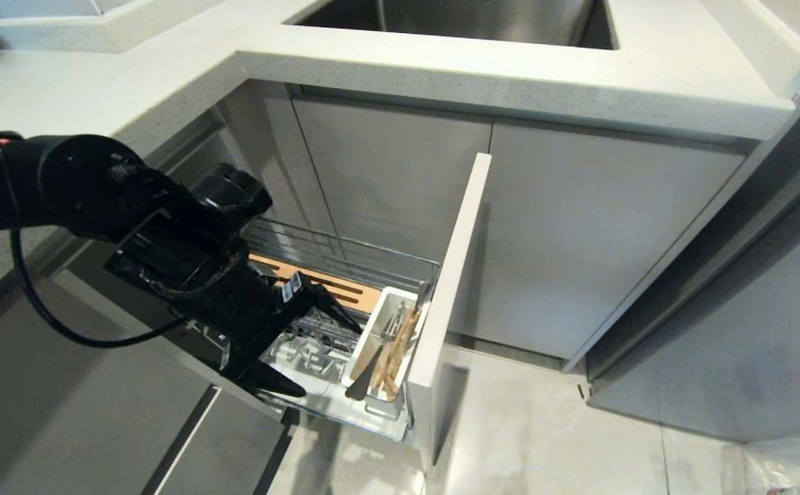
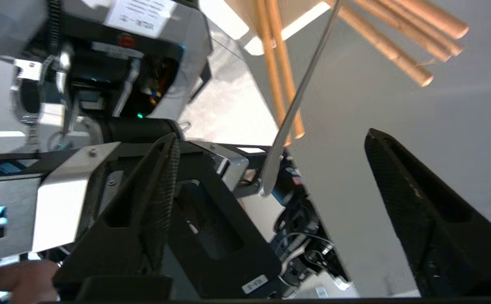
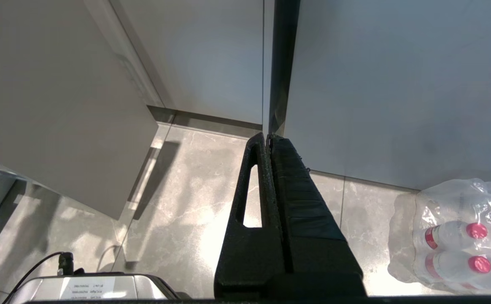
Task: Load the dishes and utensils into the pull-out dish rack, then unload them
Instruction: Take the fork out of the cupboard
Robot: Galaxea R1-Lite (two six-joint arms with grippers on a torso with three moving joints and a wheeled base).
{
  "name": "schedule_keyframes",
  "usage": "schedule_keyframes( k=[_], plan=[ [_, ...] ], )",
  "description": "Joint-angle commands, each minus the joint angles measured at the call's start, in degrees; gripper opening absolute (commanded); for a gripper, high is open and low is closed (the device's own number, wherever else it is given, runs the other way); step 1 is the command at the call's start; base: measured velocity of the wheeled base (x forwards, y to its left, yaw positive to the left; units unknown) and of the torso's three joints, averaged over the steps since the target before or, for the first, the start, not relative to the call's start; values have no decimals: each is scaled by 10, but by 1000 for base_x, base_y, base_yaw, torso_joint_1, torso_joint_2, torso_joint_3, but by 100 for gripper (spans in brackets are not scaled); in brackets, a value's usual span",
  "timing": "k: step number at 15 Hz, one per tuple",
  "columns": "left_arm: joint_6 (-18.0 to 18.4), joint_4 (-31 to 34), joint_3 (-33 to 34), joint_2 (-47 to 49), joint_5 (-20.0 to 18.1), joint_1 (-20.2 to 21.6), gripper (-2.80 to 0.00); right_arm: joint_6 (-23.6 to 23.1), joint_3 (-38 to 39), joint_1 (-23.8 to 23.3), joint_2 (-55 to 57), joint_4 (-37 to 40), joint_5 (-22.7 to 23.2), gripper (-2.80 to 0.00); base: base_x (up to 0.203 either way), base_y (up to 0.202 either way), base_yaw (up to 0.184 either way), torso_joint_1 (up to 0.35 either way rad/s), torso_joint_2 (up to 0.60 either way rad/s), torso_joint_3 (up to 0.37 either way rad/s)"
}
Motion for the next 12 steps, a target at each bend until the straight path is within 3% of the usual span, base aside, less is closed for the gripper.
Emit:
schedule_keyframes(
  k=[1, 7, 12],
  plan=[
    [-3, -1, -7, 28, -10, 0, 0, 0, 1, 0, 0, 0, 0, -280, 0, 0, 0, 0, 0, 0],
    [-17, -40, -37, 77, -78, -3, 0, 0, 1, 0, 0, 0, 0, -280, 0, 0, 0, 0, 0, 0],
    [-17, -40, -52, 112, -99, -16, 0, 0, 1, 0, 0, 0, 0, -280, 0, 0, 0, 0, 0, 0]
  ],
)
